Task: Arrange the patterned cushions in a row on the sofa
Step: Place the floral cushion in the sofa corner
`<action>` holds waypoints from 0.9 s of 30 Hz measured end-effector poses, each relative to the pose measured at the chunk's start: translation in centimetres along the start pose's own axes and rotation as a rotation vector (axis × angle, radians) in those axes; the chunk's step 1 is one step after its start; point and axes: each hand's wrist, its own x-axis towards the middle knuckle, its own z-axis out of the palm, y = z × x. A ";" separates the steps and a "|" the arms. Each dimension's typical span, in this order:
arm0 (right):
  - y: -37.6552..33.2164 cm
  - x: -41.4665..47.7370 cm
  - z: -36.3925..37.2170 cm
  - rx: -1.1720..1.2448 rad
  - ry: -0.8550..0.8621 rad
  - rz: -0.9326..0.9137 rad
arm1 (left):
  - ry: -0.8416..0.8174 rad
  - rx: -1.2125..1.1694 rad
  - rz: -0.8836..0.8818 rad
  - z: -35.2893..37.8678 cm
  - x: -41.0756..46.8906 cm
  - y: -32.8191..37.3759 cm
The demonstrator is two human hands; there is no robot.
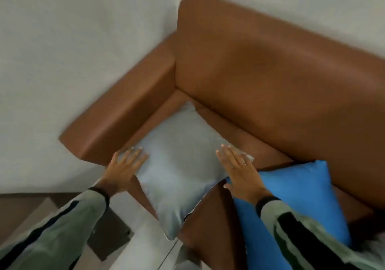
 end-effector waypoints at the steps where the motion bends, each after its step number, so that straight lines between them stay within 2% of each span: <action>1: -0.6 1.0 1.6 -0.036 -0.059 -0.005 | -0.042 -0.060 -0.040 1.4 0.6 -0.3; 4: -2.1 3.9 6.8 -0.135 -0.121 0.064 | -0.118 -0.177 -0.114 6.0 2.1 -1.0; 6: -2.3 5.5 8.9 -0.203 -0.162 0.128 | -0.040 -0.203 -0.119 7.8 3.5 -0.5; 9: -2.3 7.6 9.1 -0.202 -0.129 0.195 | -0.006 -0.462 -0.115 7.5 5.3 -0.9; 13: -0.6 8.6 5.8 0.299 -0.098 0.288 | 0.049 -0.734 -0.056 4.6 6.2 -4.1; 15: -0.1 9.5 1.8 0.534 -0.013 0.422 | 0.003 -0.825 -0.244 -0.4 8.9 -5.5; 16: 0.2 10.2 0.0 0.647 0.038 0.499 | -0.005 -0.784 -0.369 -1.6 10.3 -6.6; 17: 0.4 10.9 -1.9 0.710 0.093 0.573 | -0.061 -0.832 -0.526 -3.3 12.9 -8.0; 18: 0.8 11.7 -3.6 0.762 0.180 0.605 | -0.058 -0.846 -0.599 -6.1 15.2 -9.3; 19: 1.1 12.4 -5.0 0.807 0.265 0.627 | 0.015 -0.775 -0.553 -8.4 16.1 -10.4; 20: 1.3 13.2 -6.6 0.863 0.344 0.648 | 0.201 -0.739 -0.410 -10.4 15.9 -11.7; 21: 1.6 13.7 -8.0 0.917 0.398 0.666 | 0.315 -0.908 -0.118 -13.7 15.6 -11.9; 22: 1.9 14.1 -9.3 0.968 0.443 0.680 | 0.206 -0.958 0.038 -18.7 16.6 -11.1; 24: 2.5 14.6 -10.6 1.033 0.470 0.703 | 0.125 -0.855 0.130 -24.1 18.7 -10.0; 26: 3.2 14.7 -11.1 1.042 0.490 0.713 | 0.218 -0.729 0.210 -25.0 21.8 -8.9; 27: 3.6 14.7 -11.1 1.036 0.494 0.723 | 0.210 -0.703 0.213 -24.9 22.9 -8.3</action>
